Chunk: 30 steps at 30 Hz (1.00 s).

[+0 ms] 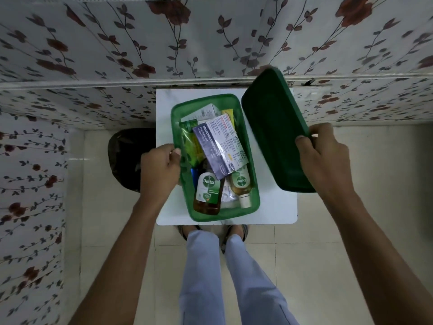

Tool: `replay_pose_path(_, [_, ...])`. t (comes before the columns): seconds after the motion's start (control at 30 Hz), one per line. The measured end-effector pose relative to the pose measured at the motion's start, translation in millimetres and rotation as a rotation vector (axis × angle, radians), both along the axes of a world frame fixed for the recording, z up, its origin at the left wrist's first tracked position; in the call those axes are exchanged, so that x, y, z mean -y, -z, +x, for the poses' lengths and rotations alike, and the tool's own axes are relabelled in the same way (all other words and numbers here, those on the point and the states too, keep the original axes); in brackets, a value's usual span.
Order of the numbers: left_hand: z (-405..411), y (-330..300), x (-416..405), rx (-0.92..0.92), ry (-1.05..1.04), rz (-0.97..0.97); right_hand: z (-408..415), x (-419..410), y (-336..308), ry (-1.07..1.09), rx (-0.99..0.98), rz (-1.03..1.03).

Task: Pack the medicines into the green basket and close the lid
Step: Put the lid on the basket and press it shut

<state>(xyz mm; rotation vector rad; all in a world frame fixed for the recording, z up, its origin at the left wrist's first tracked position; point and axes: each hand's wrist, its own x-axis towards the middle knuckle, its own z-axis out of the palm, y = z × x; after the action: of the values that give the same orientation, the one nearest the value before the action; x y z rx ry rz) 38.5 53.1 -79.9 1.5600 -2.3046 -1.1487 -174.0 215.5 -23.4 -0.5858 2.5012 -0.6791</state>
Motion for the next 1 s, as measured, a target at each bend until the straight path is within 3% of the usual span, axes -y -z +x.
replay_pose_path(0.17, [-24, -8, -7, -0.060, -0.052, 0.090, 29, 15, -13, -0.152, -0.078, -0.074])
replay_pose_path(0.3, [-30, -13, -3, -0.098, -0.122, 0.228, 58, 27, 2, -0.312, -0.128, -0.016])
replay_pose_path(0.5, [-29, -18, -6, -0.215, -0.191, 0.371, 33, 28, 21, -0.265, -0.139, 0.005])
replay_pose_path(0.63, [-27, -18, -6, -0.224, -0.225, 0.439, 5, 30, 27, -0.130, 0.083, 0.142])
replay_pose_path(0.77, [-28, -22, -5, -0.267, -0.221, 0.477, -3, 36, 32, -0.104, 0.434, -0.007])
replay_pose_path(1.0, [-30, -31, -9, -0.273, -0.248, 0.484, 42, 38, 31, -0.160, 0.277, -0.093])
